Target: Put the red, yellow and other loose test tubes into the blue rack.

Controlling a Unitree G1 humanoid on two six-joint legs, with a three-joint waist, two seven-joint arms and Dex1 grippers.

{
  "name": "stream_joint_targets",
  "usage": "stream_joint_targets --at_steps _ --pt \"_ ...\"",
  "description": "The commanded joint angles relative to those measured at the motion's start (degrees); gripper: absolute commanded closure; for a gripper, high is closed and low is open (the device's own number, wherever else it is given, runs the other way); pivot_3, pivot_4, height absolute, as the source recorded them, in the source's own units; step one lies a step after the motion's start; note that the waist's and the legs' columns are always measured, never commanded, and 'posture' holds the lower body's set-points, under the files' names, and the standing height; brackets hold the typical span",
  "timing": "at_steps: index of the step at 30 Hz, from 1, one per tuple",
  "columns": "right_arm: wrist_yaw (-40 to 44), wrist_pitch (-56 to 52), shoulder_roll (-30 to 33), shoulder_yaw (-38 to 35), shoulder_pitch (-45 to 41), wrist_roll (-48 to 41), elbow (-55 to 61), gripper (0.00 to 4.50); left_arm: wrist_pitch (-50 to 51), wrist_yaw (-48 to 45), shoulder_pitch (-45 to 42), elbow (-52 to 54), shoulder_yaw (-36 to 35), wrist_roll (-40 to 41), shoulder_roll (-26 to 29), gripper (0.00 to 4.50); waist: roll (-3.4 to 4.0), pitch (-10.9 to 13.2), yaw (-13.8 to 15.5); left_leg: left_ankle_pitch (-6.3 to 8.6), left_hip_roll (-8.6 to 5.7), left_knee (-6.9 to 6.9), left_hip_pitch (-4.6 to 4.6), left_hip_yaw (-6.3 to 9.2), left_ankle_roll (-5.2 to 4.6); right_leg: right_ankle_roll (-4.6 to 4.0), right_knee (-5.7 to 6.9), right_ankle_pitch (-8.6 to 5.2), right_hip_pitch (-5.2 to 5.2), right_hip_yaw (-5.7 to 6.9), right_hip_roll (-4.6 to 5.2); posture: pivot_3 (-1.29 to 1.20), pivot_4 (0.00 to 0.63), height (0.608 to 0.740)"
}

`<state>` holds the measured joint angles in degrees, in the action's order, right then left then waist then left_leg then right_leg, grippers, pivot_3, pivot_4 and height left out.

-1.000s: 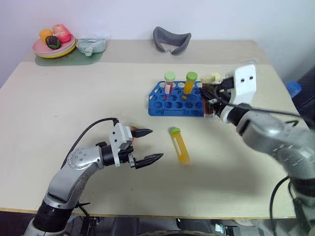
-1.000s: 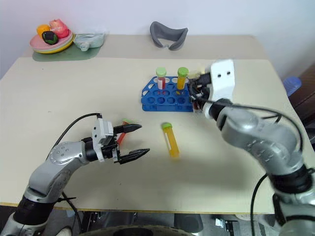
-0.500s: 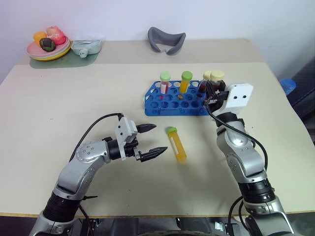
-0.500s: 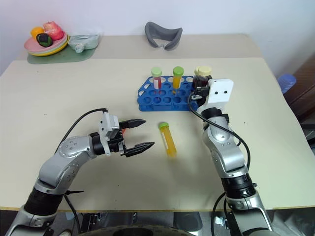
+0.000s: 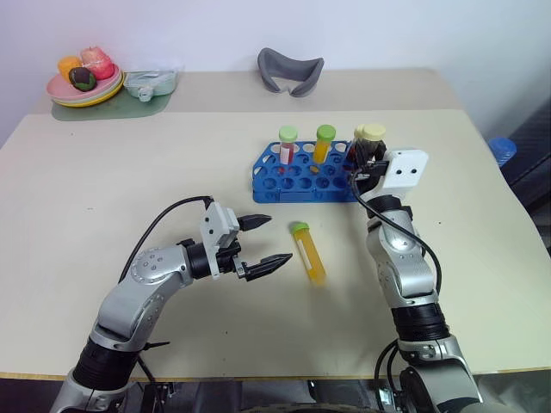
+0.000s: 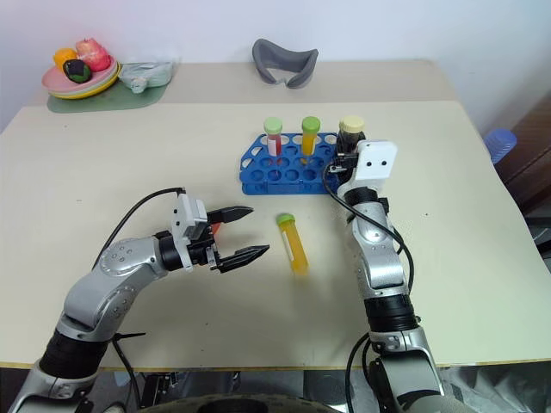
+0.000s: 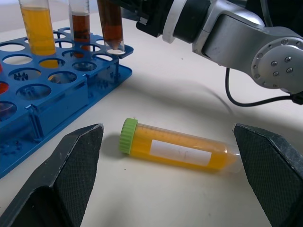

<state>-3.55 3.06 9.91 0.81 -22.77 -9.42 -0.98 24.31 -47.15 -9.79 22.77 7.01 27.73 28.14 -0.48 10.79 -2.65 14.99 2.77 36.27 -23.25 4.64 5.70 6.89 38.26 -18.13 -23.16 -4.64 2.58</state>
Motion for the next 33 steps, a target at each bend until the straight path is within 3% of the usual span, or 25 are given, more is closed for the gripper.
stream_joint_targets --at_steps 1,26,30,33 --pt "0.9 1.7 -1.0 -1.2 -0.5 1.2 -0.7 3.40 -0.8 0.1 0.0 1.6 -1.3 0.5 0.2 0.00 0.00 0.0 0.0 0.00 0.00 0.00 0.00 0.00 0.01 0.00 0.01 0.00 0.00 0.00 0.00 0.00 0.150 0.740" --pt "4.4 4.9 -4.3 -4.3 -0.3 1.4 -3.8 3.40 -1.8 -0.1 0.3 1.2 -1.3 0.1 0.3 0.00 0.01 0.0 -0.1 -0.03 0.00 0.00 0.04 0.00 0.06 0.00 0.06 0.00 0.01 0.00 0.00 0.00 0.150 0.740" --pt "5.6 4.9 -5.0 -4.8 0.1 0.4 -2.3 1.73 -1.6 0.2 0.5 1.4 -1.2 0.1 0.2 0.00 0.01 0.0 -0.2 -0.04 0.00 0.00 0.05 0.00 0.06 0.00 0.08 0.00 0.01 -0.01 0.00 0.00 0.150 0.740" --pt "5.7 4.4 -5.1 -5.3 0.4 0.4 -0.4 0.13 -1.5 0.3 0.5 1.5 -1.2 0.2 0.3 0.00 0.01 0.0 -0.2 -0.04 0.00 0.00 0.05 0.00 0.07 0.00 0.08 0.00 0.01 -0.01 0.01 0.00 0.150 0.740"
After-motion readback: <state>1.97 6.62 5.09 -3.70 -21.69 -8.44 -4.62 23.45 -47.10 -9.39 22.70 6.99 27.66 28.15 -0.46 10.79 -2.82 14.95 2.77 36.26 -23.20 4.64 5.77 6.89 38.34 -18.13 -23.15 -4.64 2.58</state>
